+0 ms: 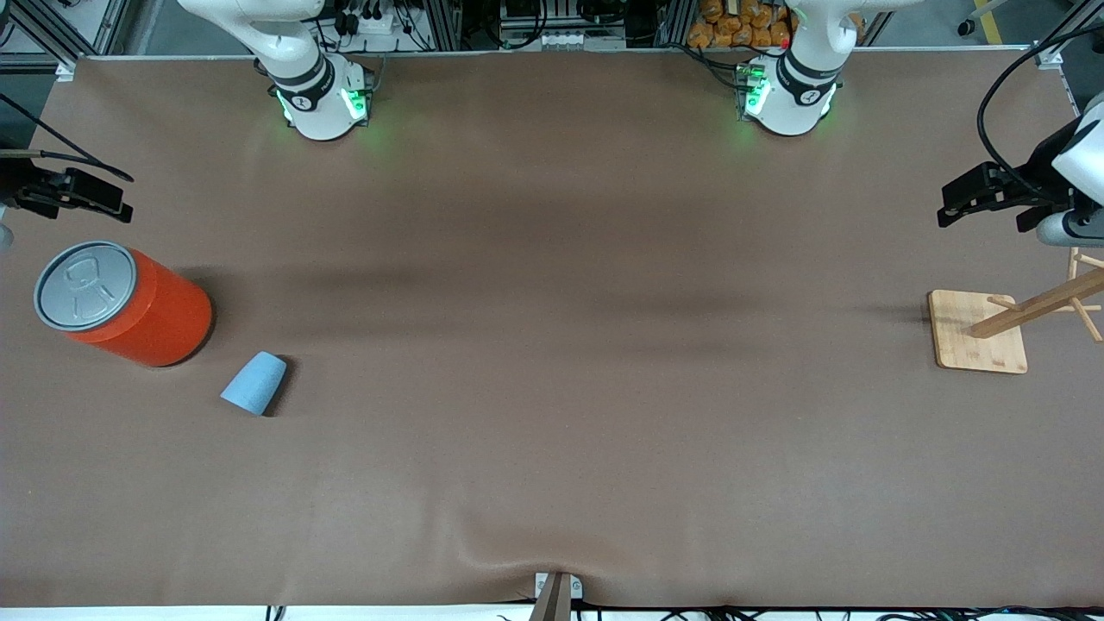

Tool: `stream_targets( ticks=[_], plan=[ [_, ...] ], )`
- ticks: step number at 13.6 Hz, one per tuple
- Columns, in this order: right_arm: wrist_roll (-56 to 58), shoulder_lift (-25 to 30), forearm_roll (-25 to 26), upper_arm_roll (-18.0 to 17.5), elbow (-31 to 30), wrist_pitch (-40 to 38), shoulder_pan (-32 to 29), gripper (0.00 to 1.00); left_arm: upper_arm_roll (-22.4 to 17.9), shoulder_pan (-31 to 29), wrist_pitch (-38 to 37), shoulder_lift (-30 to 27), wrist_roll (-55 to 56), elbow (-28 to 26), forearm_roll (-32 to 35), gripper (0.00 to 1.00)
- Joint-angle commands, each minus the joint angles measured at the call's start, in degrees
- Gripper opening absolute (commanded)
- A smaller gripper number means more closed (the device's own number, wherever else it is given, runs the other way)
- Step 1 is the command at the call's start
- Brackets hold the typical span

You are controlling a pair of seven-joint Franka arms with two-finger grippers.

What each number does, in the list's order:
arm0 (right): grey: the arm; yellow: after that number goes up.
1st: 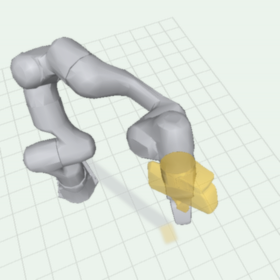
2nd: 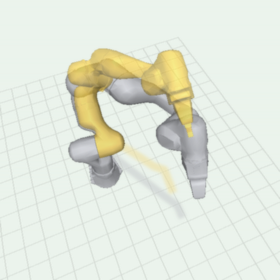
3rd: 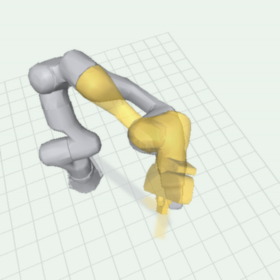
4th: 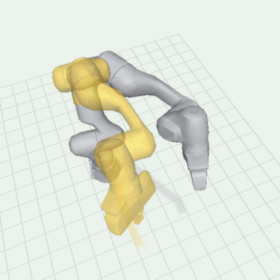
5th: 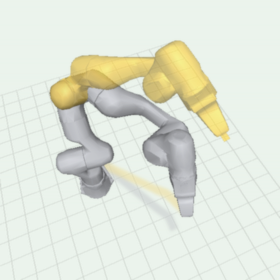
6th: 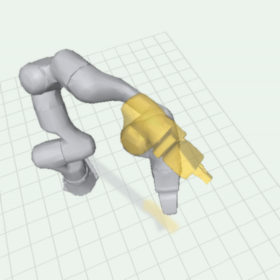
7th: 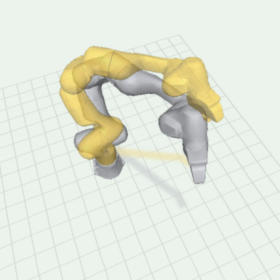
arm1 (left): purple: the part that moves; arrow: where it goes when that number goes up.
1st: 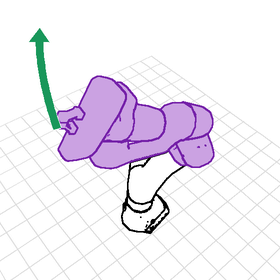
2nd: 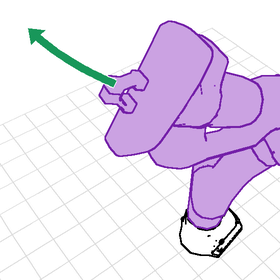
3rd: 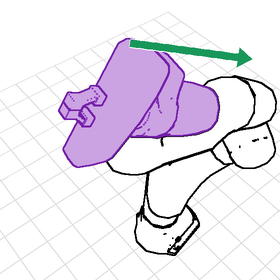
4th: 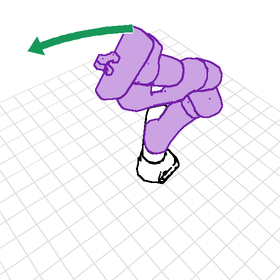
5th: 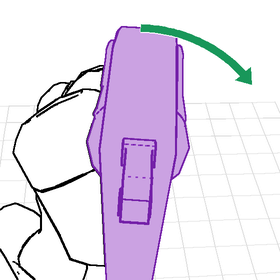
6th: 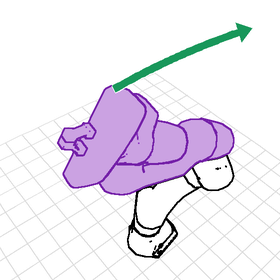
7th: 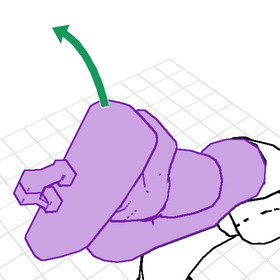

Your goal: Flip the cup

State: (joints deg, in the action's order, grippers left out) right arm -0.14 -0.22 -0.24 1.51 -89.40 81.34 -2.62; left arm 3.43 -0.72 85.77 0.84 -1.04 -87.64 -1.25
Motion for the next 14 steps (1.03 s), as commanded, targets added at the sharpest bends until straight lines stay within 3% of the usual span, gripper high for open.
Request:
stream_targets(
  ticks=[1,6,14],
  plan=[
    [-0.65,0.4,0.33,-0.19,-1.47,0.83,-0.37,1.0,0.08,0.19,-0.52,0.48,0.87,1.33,-0.42,1.0],
    [-4.59,-0.56,0.24,-0.37,-7.97,9.78,0.59,1.0,0.08,0.1,-0.61,0.57,0.78,1.25,-0.24,1.0],
    [-8.65,-12.42,-0.9,-0.37,-8.33,17.78,1.83,1.0,0.08,0.28,-0.52,0.57,0.51,1.33,-0.15,1.0]
  ],
)
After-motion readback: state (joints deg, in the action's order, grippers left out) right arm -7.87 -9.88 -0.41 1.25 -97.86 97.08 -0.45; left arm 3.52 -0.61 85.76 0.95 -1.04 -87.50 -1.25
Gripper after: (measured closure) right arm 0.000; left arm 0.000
